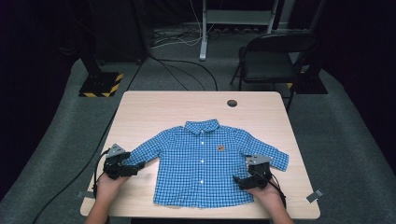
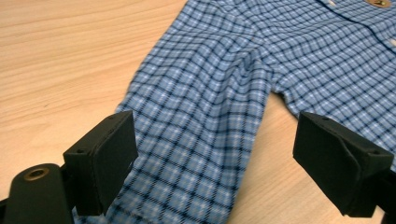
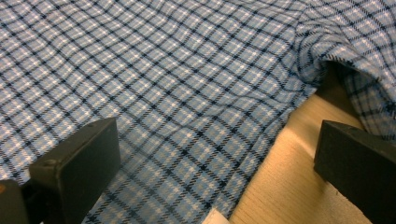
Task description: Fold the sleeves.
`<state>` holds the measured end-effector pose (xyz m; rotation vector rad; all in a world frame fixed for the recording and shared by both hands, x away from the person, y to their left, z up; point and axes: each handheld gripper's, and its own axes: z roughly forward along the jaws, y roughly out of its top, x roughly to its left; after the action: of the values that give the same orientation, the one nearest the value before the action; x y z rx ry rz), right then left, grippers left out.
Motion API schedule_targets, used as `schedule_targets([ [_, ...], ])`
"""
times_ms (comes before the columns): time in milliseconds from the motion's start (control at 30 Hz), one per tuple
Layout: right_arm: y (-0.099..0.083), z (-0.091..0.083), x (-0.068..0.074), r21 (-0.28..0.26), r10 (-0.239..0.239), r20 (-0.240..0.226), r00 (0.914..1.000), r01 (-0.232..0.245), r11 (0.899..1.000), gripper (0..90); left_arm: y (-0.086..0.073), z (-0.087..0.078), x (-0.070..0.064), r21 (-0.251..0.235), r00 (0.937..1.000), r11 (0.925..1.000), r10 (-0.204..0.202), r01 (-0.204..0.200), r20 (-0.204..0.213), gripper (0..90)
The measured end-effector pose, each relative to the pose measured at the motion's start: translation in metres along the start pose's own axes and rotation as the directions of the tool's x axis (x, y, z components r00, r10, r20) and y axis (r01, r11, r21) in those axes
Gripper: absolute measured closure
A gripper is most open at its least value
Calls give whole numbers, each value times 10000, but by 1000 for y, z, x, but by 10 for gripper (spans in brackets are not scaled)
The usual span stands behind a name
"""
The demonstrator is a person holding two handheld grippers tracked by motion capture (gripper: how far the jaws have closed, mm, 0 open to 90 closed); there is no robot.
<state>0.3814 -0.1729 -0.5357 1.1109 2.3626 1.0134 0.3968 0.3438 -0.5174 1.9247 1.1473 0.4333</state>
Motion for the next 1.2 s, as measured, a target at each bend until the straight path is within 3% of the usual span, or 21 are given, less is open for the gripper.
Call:
schedule_targets([
  [600, 0, 0, 0, 6, 7, -1, 10000, -7, 10000, 0, -6, -12, 20, -97, 9966, 9984, -569, 564, -602, 153],
  [1200, 0, 0, 0, 1, -2, 1, 10000, 2, 10000, 0, -13, -17, 31, 278, 9879, 9983, -469, 516, -1478, 222],
])
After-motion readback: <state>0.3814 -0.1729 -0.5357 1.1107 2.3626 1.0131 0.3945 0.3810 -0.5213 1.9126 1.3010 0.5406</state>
